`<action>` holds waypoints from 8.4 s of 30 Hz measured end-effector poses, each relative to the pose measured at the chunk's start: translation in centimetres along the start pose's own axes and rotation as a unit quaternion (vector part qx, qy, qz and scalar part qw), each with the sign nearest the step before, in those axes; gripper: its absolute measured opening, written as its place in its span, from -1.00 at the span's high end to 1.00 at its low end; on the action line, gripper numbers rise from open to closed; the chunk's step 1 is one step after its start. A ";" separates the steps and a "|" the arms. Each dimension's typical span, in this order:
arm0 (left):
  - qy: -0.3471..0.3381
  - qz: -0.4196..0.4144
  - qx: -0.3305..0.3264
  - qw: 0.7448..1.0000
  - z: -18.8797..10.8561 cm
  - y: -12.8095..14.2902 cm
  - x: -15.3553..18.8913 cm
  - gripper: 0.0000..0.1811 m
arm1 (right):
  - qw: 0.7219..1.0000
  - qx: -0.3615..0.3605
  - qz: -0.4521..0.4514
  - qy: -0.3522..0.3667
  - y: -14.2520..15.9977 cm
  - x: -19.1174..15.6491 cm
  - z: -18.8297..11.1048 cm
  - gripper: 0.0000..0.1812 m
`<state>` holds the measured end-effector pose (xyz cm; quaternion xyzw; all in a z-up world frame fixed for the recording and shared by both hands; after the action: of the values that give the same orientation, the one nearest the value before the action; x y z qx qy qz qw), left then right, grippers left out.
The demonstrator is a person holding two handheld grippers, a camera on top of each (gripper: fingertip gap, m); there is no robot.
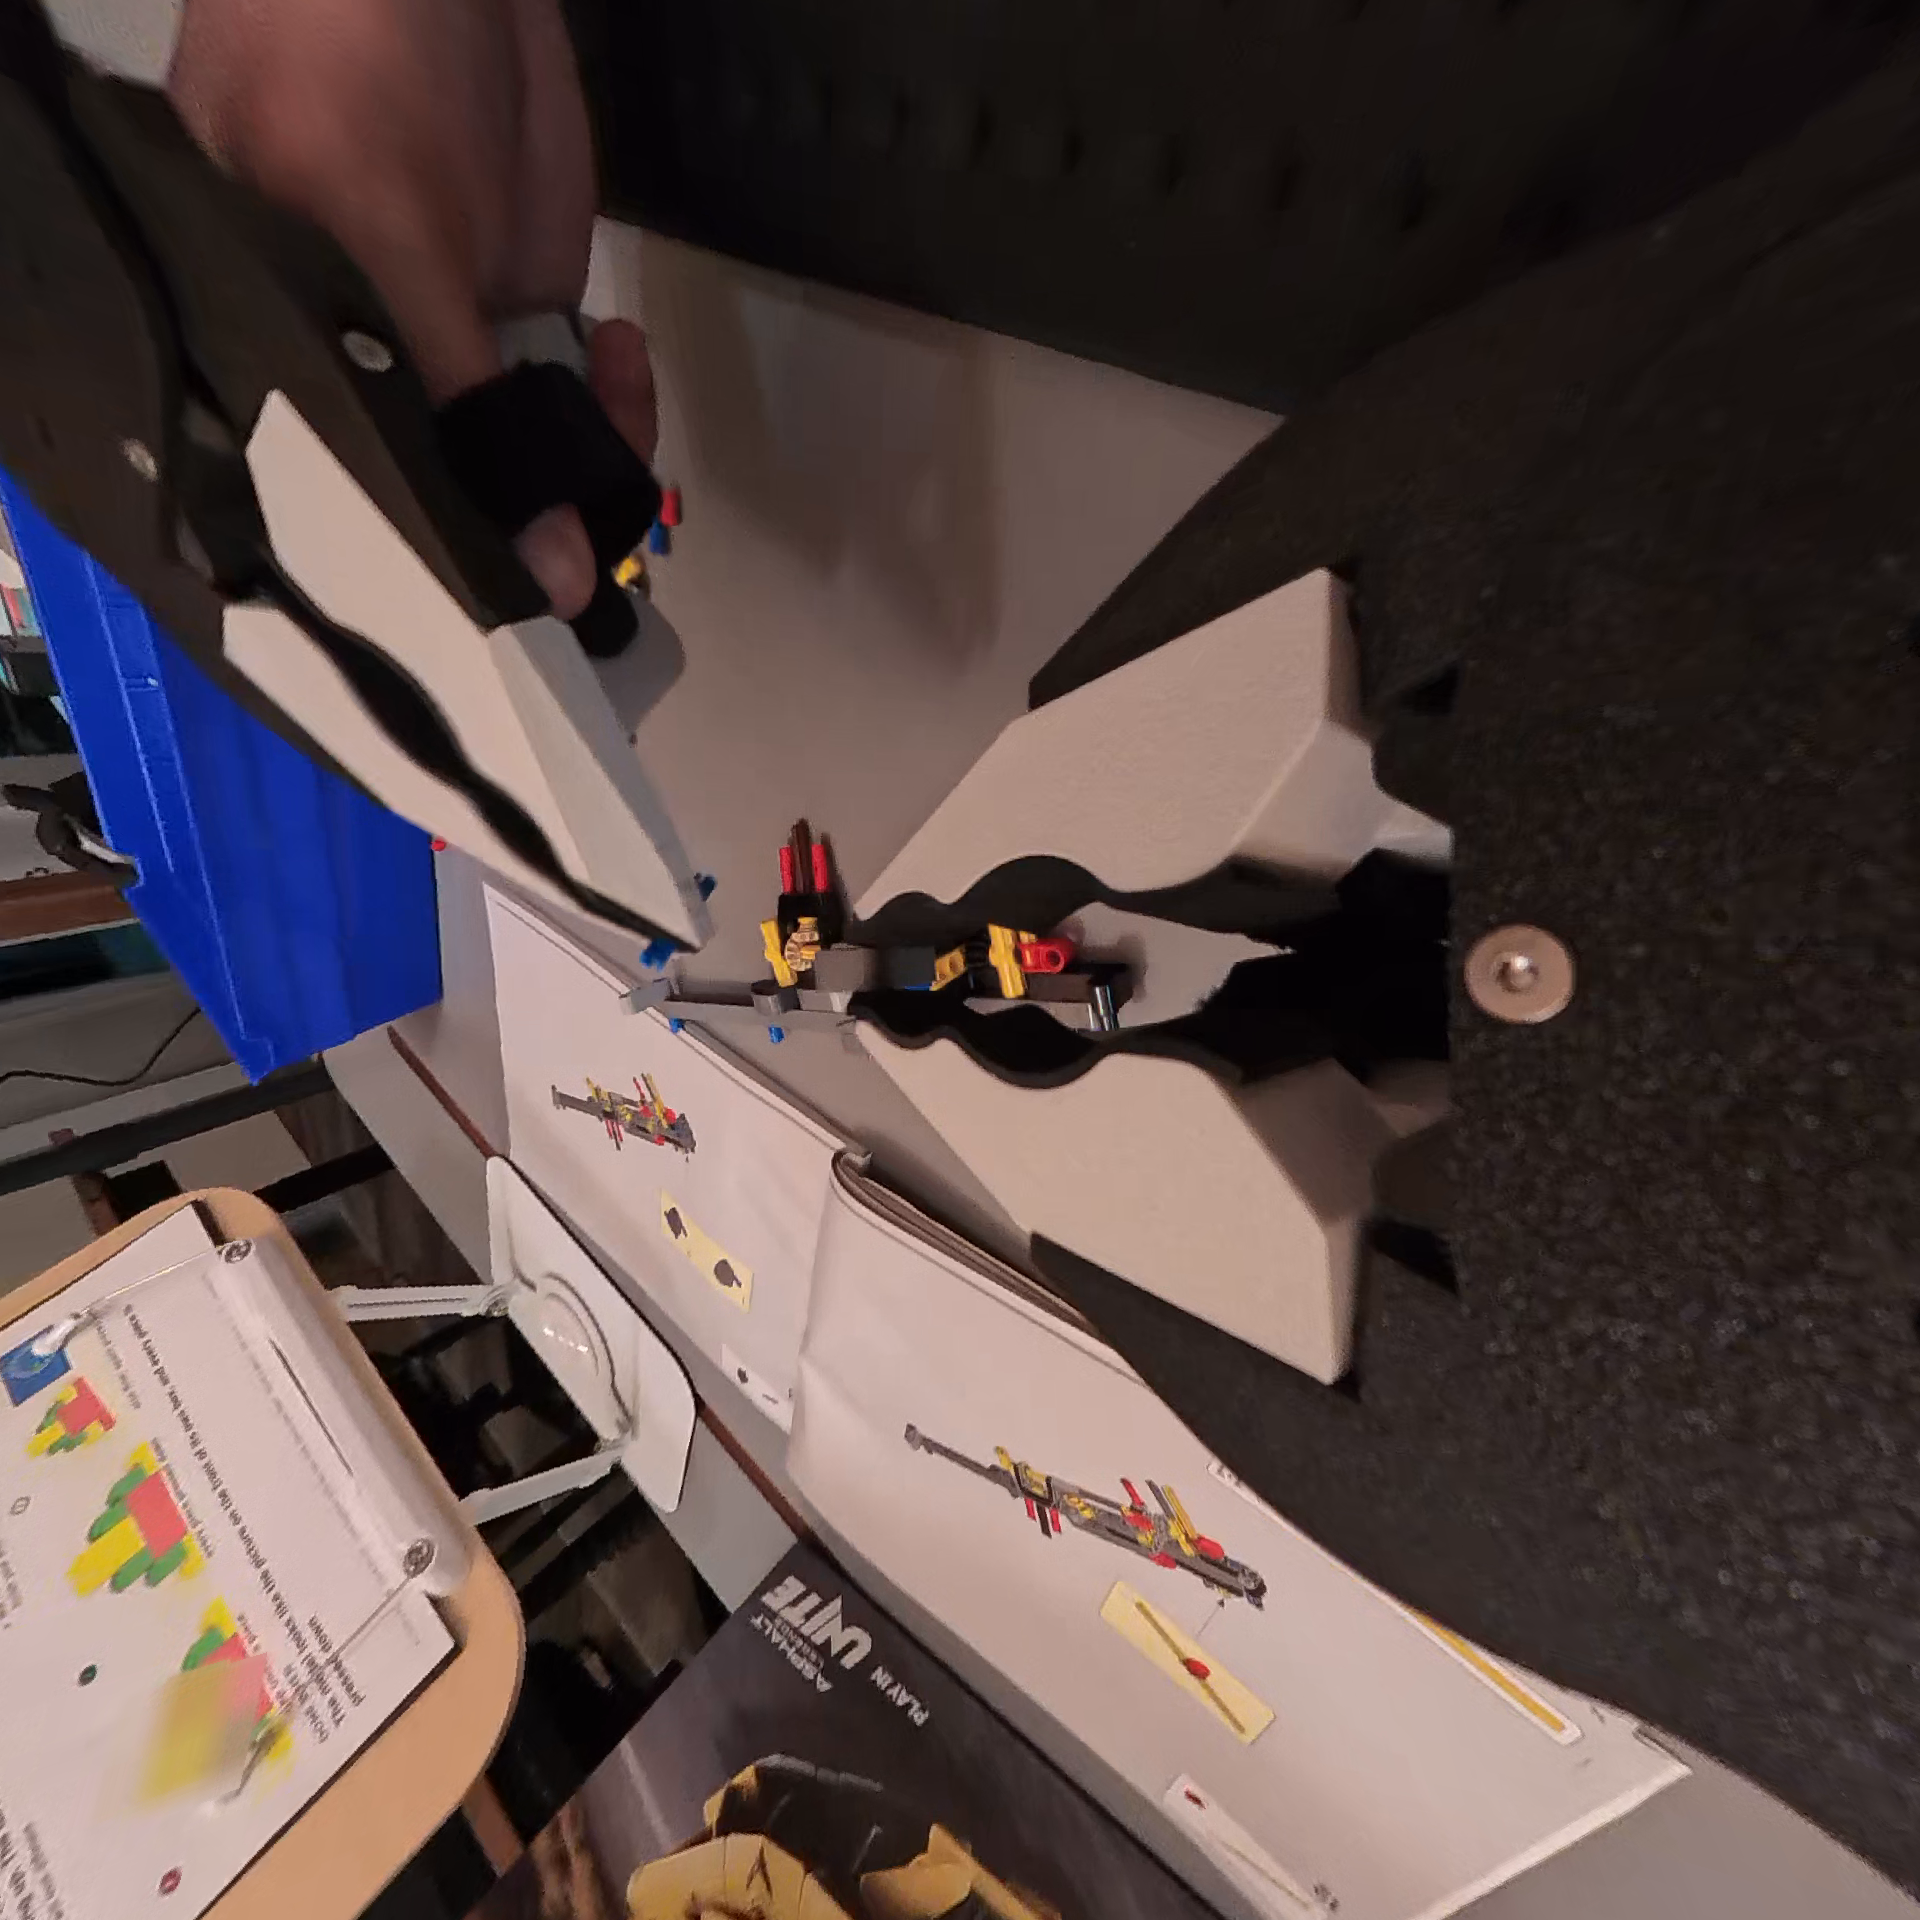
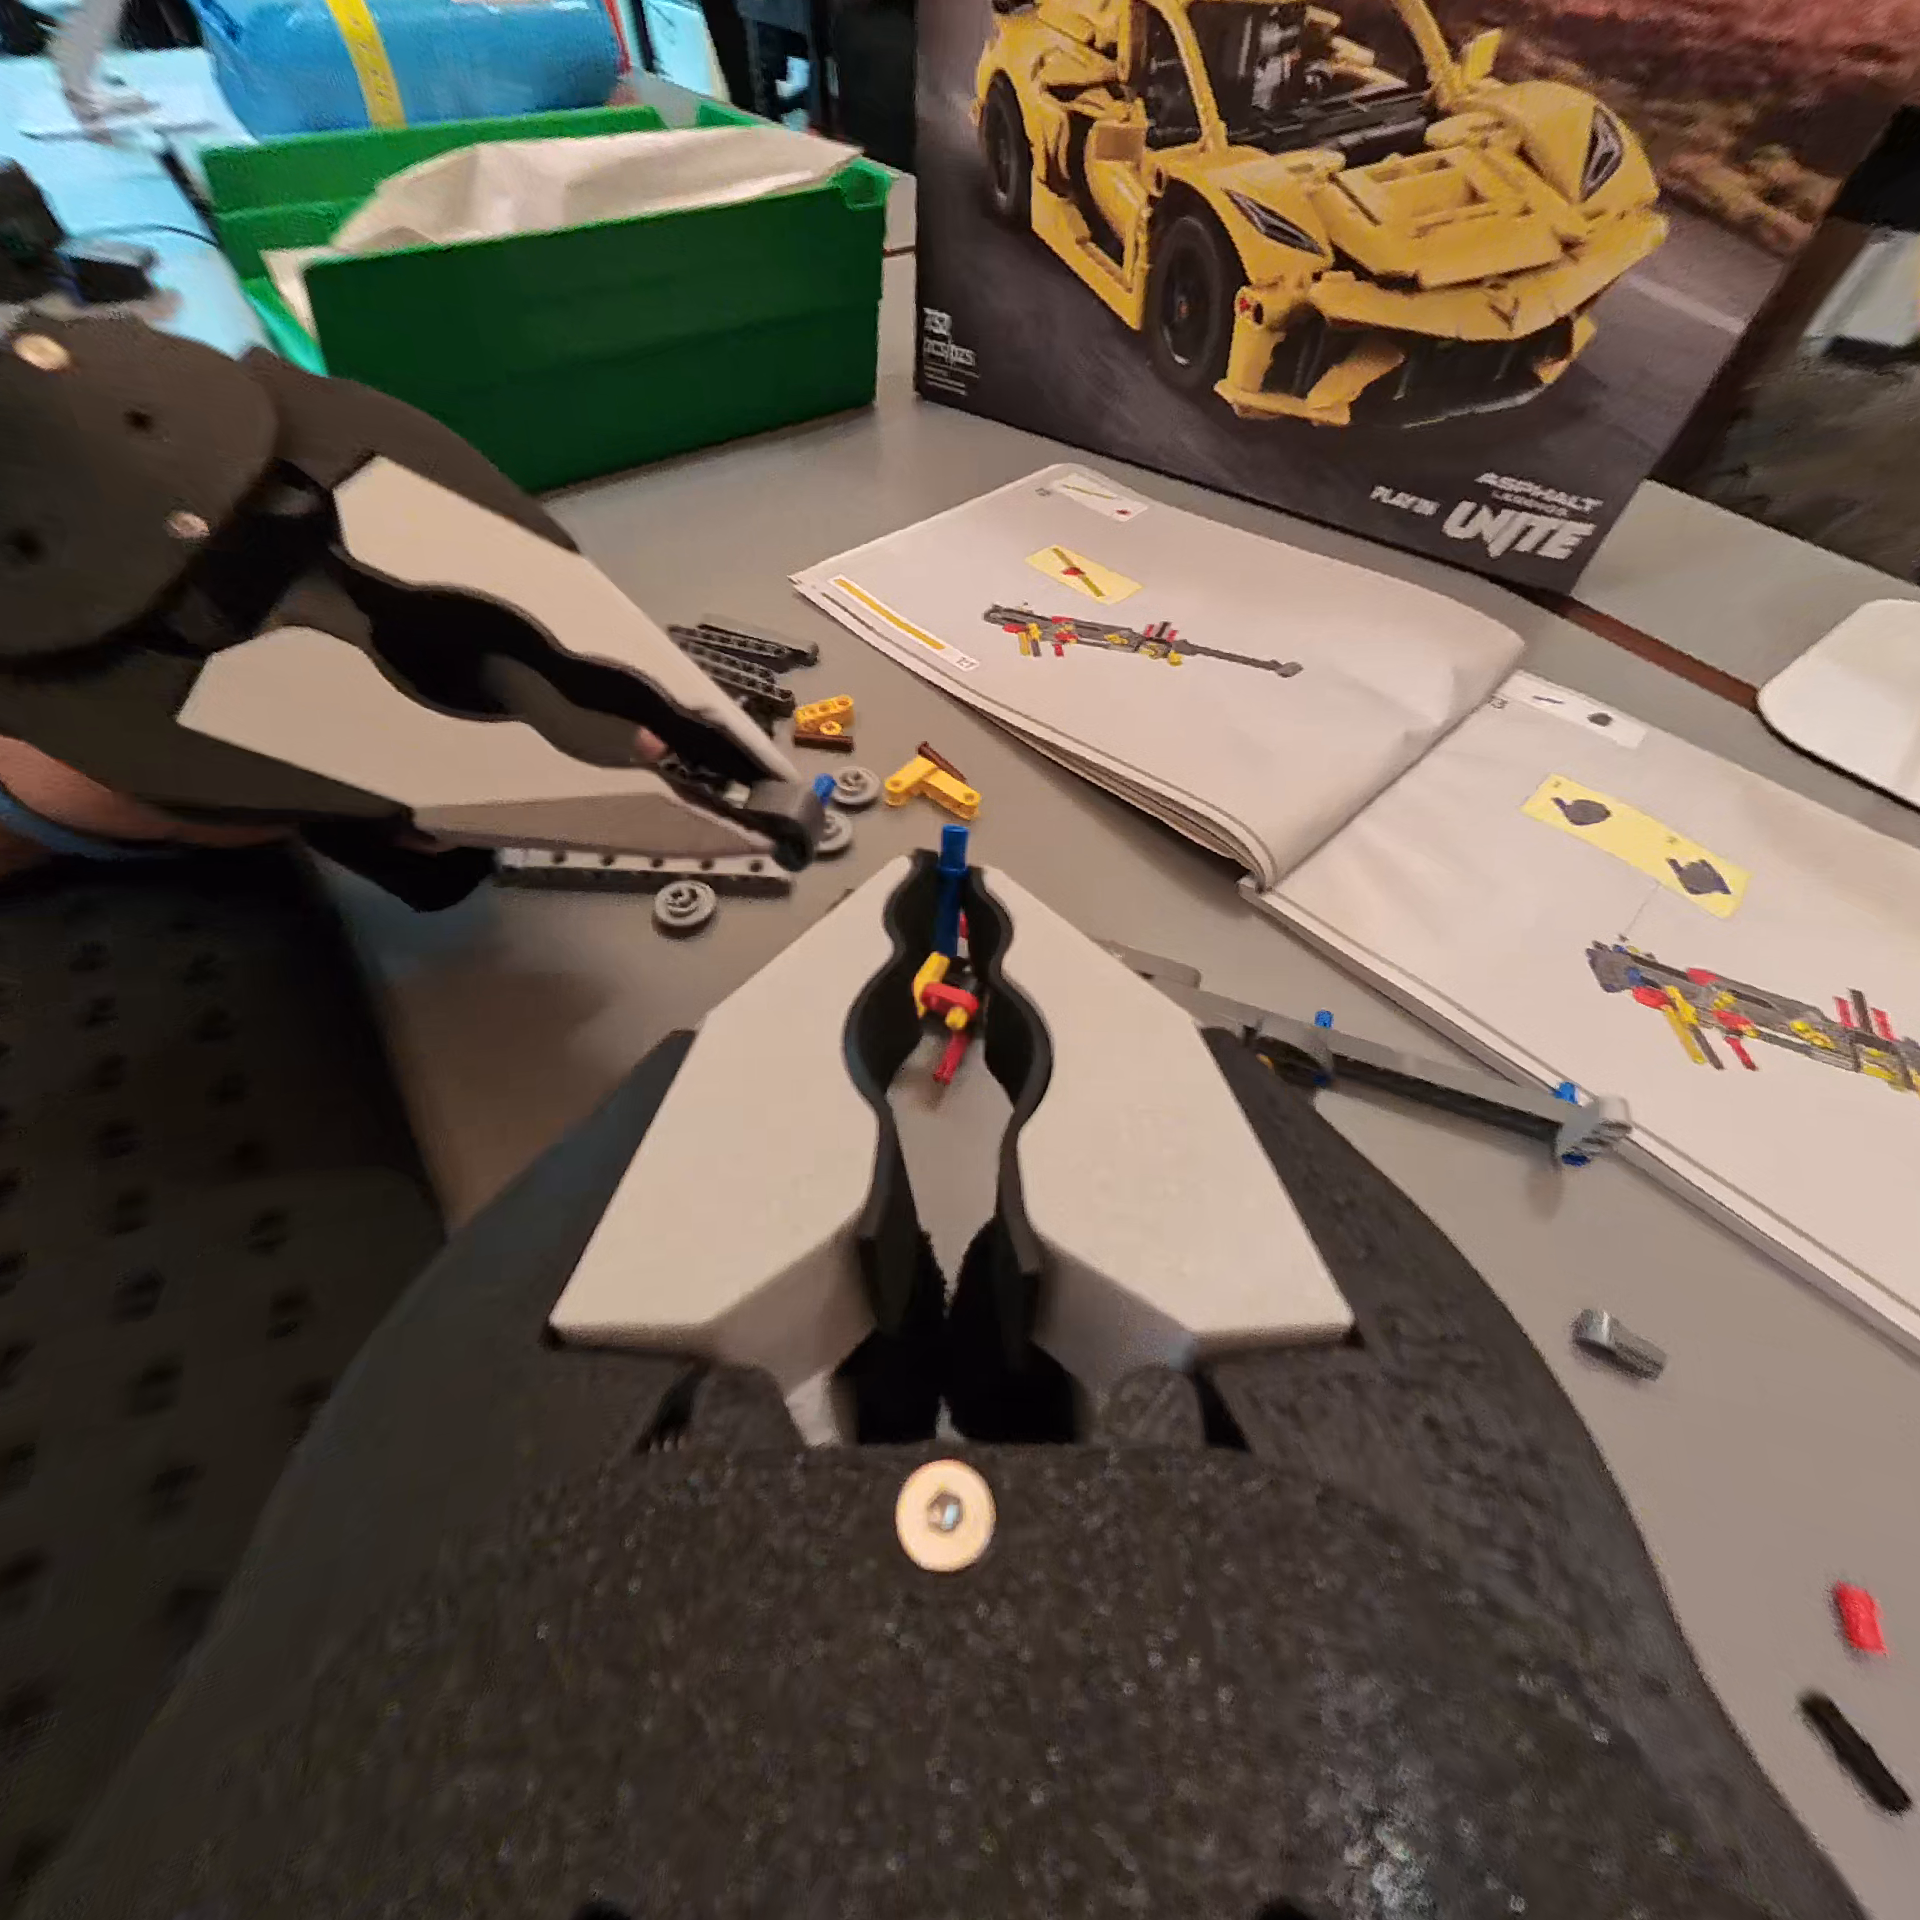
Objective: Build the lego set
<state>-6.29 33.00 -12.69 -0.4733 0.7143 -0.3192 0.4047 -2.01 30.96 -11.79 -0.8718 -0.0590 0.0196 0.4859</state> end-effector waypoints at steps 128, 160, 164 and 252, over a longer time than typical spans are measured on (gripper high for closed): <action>0.090 -0.100 0.037 0.990 -0.5 -0.5 0.1 0.93 | 0.816 -0.438 -0.335 -0.177 10.3 11.2 -1.0 0.89; 0.181 -0.226 0.096 0.952 -2.1 -1.8 -1.0 0.93 | 0.926 -0.058 -0.357 0.107 -3.2 -4.1 0.0 0.96; 0.184 -0.220 0.088 0.954 -1.9 -1.7 -0.7 0.93 | 0.909 -0.058 -0.394 0.123 -3.2 -4.1 0.0 0.96; 0.236 0.253 -0.331 0.878 0.2 6.5 6.0 0.75 | 0.988 0.133 -0.037 0.075 -0.2 0.9 -3.7 0.96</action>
<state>-10.19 29.63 -19.91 -0.2935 0.9480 -0.0534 0.1108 -0.84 28.05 -9.63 -0.7953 -0.0520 -0.0561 0.6013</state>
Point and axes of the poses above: each gripper's, where its closed fingertips meet, z out along the fingers, y out of its underside, x = y × z across the jaws, the point moved 1 cm from there along -z, back along the fingers, and after that the axes turned 11 degrees about -x, right-handed, at the moved point
